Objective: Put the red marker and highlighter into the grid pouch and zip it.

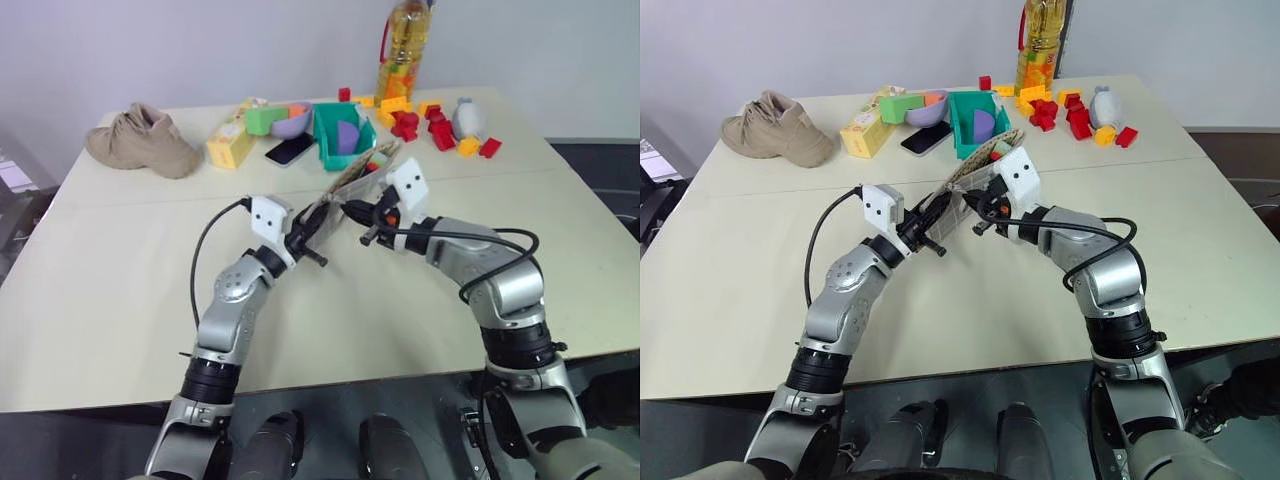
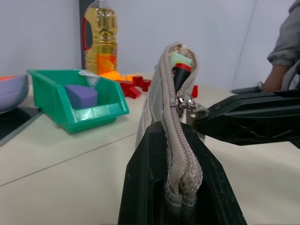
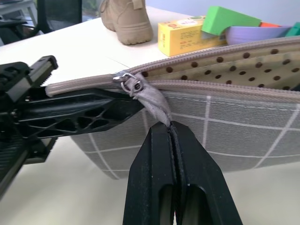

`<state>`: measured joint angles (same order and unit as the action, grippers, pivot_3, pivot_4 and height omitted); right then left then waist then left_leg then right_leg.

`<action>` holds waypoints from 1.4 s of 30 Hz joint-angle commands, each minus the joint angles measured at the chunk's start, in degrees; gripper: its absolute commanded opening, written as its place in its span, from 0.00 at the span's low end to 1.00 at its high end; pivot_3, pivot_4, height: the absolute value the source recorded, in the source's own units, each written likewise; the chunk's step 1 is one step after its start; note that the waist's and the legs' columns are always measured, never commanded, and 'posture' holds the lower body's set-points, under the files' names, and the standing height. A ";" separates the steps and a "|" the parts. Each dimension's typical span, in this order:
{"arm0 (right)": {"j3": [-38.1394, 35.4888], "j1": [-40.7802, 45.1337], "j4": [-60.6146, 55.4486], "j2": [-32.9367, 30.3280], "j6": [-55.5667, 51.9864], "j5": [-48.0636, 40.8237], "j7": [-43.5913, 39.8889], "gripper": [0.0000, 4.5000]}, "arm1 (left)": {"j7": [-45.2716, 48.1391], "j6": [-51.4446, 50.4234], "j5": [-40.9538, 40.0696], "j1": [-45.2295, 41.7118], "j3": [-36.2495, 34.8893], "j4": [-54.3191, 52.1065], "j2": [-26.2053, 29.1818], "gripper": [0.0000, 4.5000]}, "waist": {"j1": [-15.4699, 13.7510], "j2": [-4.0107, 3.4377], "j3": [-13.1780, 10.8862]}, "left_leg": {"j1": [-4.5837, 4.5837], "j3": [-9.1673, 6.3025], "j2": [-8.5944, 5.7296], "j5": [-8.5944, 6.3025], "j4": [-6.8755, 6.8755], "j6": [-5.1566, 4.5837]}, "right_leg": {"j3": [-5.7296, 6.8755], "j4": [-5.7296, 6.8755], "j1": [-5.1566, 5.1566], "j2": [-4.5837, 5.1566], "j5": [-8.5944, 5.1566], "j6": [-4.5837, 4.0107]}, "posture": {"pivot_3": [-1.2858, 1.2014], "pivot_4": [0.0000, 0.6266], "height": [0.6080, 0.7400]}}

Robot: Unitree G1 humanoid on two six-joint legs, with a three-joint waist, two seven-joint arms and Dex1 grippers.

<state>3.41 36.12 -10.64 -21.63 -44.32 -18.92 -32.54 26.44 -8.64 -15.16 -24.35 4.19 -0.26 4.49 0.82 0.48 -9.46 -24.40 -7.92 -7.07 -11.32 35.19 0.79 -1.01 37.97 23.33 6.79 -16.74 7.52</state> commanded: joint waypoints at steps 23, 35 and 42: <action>-9.88 -6.71 0.72 -20.24 2.87 -1.28 -7.51 0.20 | 10.24 5.51 1.00 7.25 -1.36 -2.48 14.83 0.58 | -0.18 0.00 0.00 | 0.00 0.04 0.00 -0.04 -0.01 -0.07 | -0.02 -0.06 -0.04 0.03 0.00 0.00 | 0.52 0.24 1.00; -18.01 -22.35 1.21 -21.24 10.05 -4.58 -12.77 0.65 | 5.93 -3.37 -3.83 21.31 -12.11 -8.97 18.87 1.00 | -0.26 -0.01 0.00 | 0.02 0.03 0.02 -0.07 -0.02 -0.12 | -0.02 -0.10 -0.09 0.04 -0.01 0.00 | 0.52 0.24 1.00; -17.56 -21.74 4.42 -19.40 12.21 -4.55 -12.31 0.65 | 4.02 -6.12 -4.65 24.49 -14.77 -10.89 19.26 1.00 | -0.35 -0.01 0.00 | 0.03 0.03 0.02 -0.08 0.01 -0.11 | -0.01 -0.10 -0.13 0.05 0.00 -0.02 | 0.52 0.24 1.00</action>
